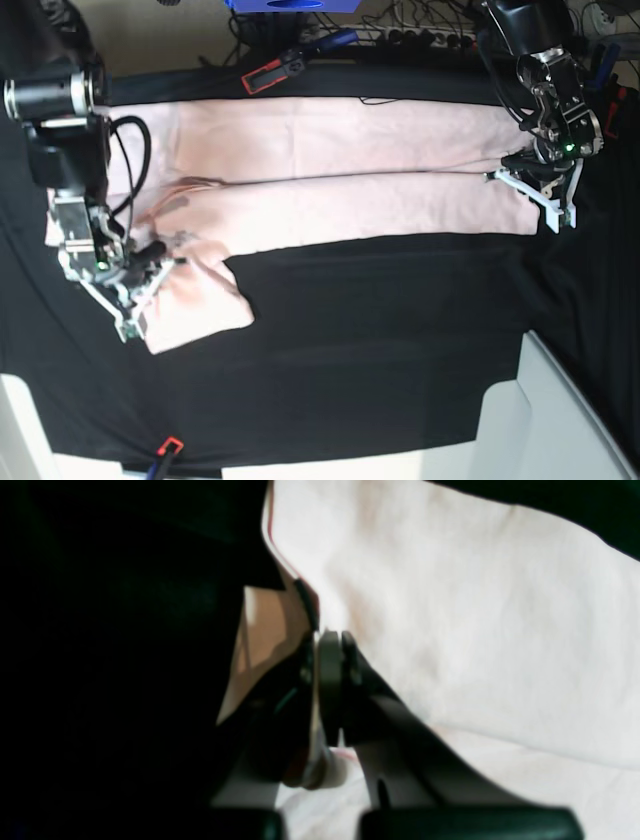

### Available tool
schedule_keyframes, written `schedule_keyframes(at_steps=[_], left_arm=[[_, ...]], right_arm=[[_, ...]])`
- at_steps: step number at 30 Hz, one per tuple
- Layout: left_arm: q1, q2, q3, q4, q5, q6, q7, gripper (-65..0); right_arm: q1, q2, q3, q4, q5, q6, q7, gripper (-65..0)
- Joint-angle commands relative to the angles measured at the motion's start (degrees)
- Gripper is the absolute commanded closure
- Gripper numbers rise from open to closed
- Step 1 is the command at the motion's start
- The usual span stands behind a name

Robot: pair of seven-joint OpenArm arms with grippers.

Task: Fold the T-shirt properly
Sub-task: 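Grasp the loose shirt hem corner with the right gripper and lift it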

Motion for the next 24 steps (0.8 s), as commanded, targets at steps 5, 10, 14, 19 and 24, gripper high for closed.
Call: schedule_keyframes(at_steps=[5, 10, 14, 19, 24], left_arm=[[-0.5, -0.8, 0.1, 1.2, 0.5, 0.3, -0.6, 0.0], [-0.6, -0.7, 0.2, 0.9, 0.2, 0.3, -0.6, 0.0], [-0.6, -0.8, 0.2, 1.0, 0.2, 0.3, -0.6, 0.0], [-0.5, -0.8, 0.1, 1.3, 0.5, 0.3, -0.6, 0.0], [1.4, -0.8, 0.3, 4.8, 0.2, 0.3, -0.6, 0.0]], right_arm=[[-1.5, 0.7, 1.8, 13.3, 0.4, -1.7, -6.0, -0.3], [-4.1, 0.7, 1.9, 21.6, 0.4, -1.9, -11.0, -0.3], [-6.6, 0.7, 1.9, 27.0, 0.4, -2.1, -14.6, -0.3], [-10.5, 0.7, 2.0, 34.9, 0.4, -2.1, -18.6, -0.3], [-15.2, 0.7, 2.0, 42.6, 0.4, -2.1, -22.5, -0.3]])
